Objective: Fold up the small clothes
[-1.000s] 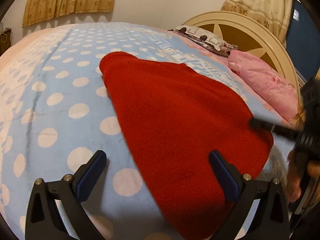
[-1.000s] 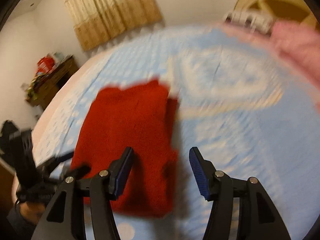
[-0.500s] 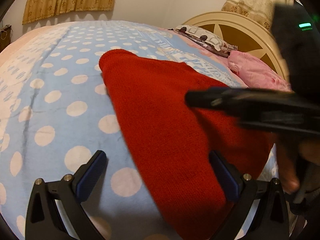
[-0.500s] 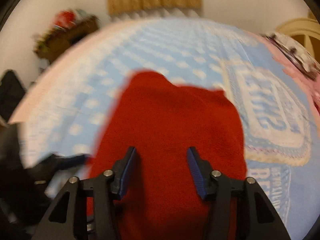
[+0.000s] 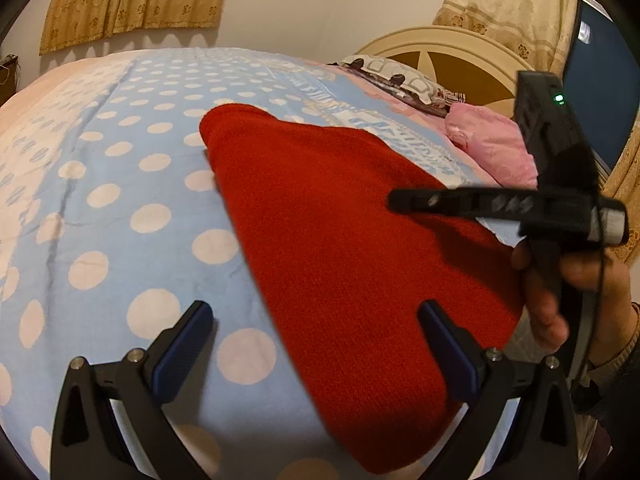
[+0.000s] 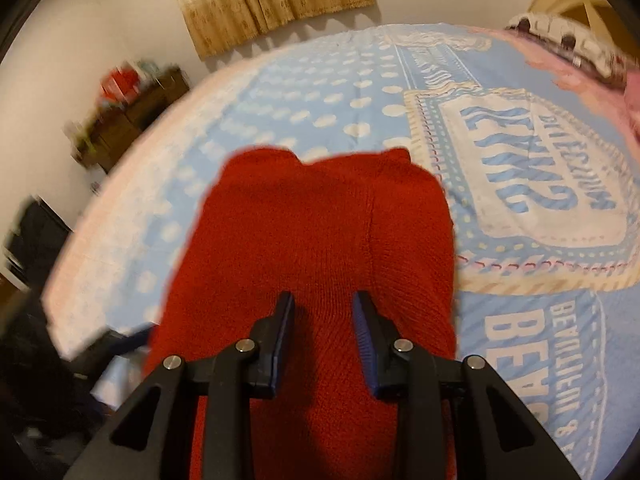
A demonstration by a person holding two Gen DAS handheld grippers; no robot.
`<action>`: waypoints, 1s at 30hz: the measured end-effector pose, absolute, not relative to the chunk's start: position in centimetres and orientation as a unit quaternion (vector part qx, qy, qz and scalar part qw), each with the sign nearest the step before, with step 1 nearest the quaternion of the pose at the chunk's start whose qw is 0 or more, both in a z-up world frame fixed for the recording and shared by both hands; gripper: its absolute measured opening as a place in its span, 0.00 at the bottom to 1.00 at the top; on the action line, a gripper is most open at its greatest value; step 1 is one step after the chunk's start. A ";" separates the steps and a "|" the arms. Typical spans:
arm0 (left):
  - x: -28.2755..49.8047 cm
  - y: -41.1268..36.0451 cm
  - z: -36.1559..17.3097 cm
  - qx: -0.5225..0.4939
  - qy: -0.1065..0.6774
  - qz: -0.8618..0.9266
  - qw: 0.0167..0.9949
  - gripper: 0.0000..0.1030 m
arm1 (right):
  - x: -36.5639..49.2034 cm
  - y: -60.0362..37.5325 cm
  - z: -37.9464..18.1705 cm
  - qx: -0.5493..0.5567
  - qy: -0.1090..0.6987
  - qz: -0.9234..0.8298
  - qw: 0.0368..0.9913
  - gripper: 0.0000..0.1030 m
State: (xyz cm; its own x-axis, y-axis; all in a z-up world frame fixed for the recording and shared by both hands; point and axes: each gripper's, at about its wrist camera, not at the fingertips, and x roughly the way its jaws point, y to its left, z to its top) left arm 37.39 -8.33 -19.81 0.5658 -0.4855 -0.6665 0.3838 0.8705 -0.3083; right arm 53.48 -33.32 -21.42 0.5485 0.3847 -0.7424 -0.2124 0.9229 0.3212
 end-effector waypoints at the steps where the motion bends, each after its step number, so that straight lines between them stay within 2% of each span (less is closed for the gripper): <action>1: 37.5 -8.3 -19.9 -0.067 0.397 -0.247 0.881 1.00 | 53.6 -34.1 -20.9 0.112 0.435 0.166 0.878 0.31; 4: 37.9 -8.0 -20.2 -0.080 0.405 -0.253 0.875 1.00 | 54.7 -36.6 -20.1 0.145 0.416 0.138 0.887 0.31; 9: 37.8 -8.2 -20.2 -0.081 0.405 -0.254 0.875 1.00 | 58.3 -36.9 -21.8 0.129 0.468 0.119 0.866 0.31; 10: 37.8 -8.2 -20.2 -0.082 0.405 -0.254 0.875 1.00 | 58.8 -37.0 -22.3 0.134 0.477 0.122 0.860 0.27; 11: 37.8 -8.2 -20.2 -0.083 0.404 -0.253 0.875 1.00 | 59.0 -37.0 -22.7 0.139 0.485 0.126 0.854 0.26; 14: 37.7 -8.3 -20.2 -0.080 0.405 -0.252 0.875 1.00 | 58.7 -37.3 -23.7 0.135 0.487 0.120 0.855 0.27; 18: 37.7 -8.3 -20.2 -0.079 0.404 -0.253 0.876 1.00 | 58.0 -38.6 -24.1 0.162 0.473 0.132 0.856 0.31; 20: 37.7 -8.3 -20.2 -0.079 0.404 -0.253 0.876 1.00 | 57.8 -39.0 -24.2 0.175 0.471 0.145 0.852 0.36; 22: 37.7 -8.3 -20.2 -0.079 0.405 -0.252 0.876 1.00 | 58.0 -39.7 -24.2 0.191 0.469 0.153 0.849 0.50; 24: 37.8 -8.3 -20.2 -0.079 0.405 -0.252 0.875 1.00 | 58.4 -40.5 -24.3 0.213 0.471 0.156 0.842 0.55; 30: 37.9 -8.4 -20.2 -0.077 0.407 -0.250 0.875 1.00 | 59.1 -40.7 -24.7 0.209 0.473 0.170 0.839 0.55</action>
